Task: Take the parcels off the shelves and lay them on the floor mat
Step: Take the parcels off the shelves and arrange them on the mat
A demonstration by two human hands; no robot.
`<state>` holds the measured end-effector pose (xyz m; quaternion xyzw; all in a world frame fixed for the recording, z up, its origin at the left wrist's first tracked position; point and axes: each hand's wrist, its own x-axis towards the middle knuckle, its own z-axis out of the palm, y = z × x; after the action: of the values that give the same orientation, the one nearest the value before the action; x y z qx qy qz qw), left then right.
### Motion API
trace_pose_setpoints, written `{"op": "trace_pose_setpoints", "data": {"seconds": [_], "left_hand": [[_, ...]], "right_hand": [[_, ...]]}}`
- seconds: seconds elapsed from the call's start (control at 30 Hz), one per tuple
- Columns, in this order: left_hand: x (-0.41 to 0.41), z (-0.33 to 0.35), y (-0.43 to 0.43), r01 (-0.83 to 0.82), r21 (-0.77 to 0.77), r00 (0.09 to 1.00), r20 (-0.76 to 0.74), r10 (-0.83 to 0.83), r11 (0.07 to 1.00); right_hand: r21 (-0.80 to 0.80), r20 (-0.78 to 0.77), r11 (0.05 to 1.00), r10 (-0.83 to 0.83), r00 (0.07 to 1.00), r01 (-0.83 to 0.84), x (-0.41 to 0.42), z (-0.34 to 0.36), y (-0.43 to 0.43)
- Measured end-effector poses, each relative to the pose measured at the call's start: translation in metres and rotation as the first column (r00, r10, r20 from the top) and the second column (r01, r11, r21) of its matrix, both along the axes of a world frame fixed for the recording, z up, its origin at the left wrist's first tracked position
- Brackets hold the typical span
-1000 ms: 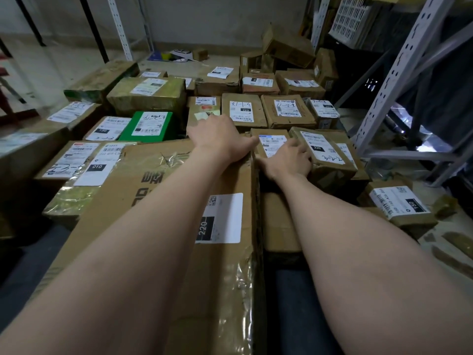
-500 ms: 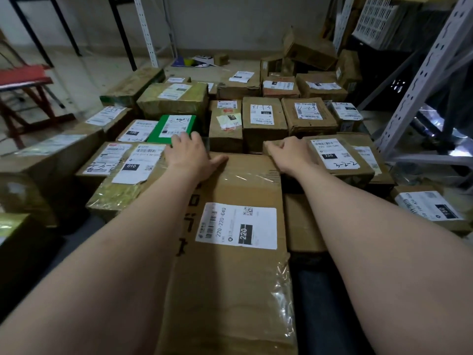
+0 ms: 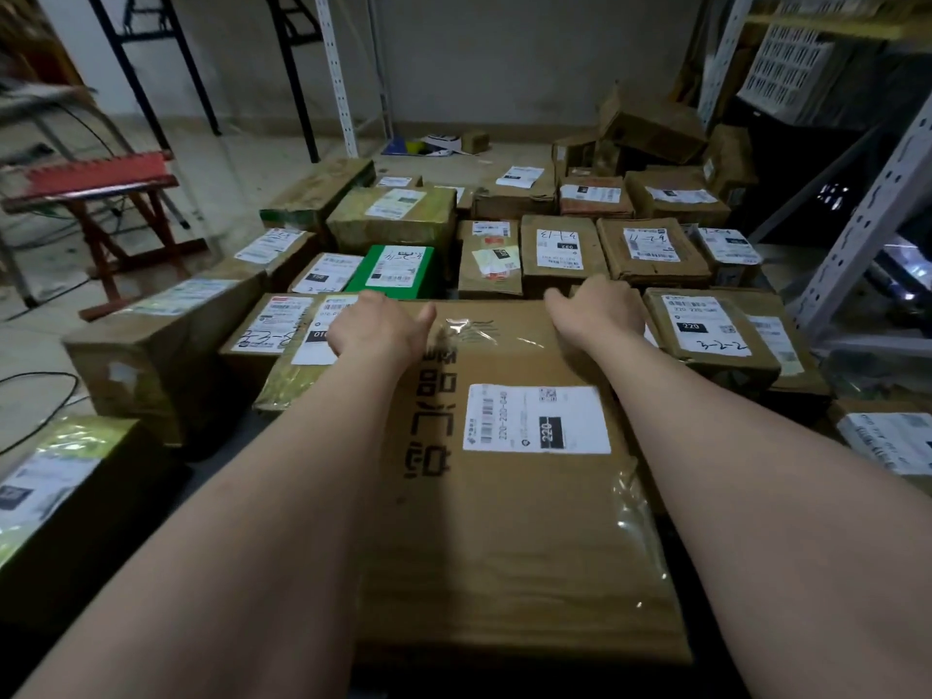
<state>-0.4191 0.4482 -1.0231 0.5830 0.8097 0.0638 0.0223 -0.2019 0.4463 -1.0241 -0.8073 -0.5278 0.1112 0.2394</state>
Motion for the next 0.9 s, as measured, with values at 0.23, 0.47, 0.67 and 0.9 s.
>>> {"op": "trace_pose_setpoints", "data": {"seconds": [0.23, 0.47, 0.67, 0.9], "left_hand": [[0.006, -0.009, 0.013, -0.043, 0.150, 0.992, 0.126, 0.024, 0.988], [0.005, -0.013, 0.019, -0.030, 0.239, 0.982, 0.190, -0.017, 0.971], [0.010, -0.015, 0.026, 0.053, -0.004, 0.939, 0.339, -0.049, 0.999], [0.014, -0.015, 0.011, 0.087, -0.152, 0.996, -0.007, -0.089, 0.985]], "right_hand": [[0.104, -0.300, 0.972, -0.171, 0.939, 0.210, 0.003, -0.009, 0.010], [0.134, -0.232, 0.928, -0.311, 0.922, 0.347, -0.004, -0.016, 0.005], [0.136, -0.339, 0.924, -0.295, 0.894, 0.357, -0.010, -0.018, 0.008], [-0.009, -0.305, 0.977, -0.207, 0.930, 0.215, 0.000, -0.010, 0.007]]}}
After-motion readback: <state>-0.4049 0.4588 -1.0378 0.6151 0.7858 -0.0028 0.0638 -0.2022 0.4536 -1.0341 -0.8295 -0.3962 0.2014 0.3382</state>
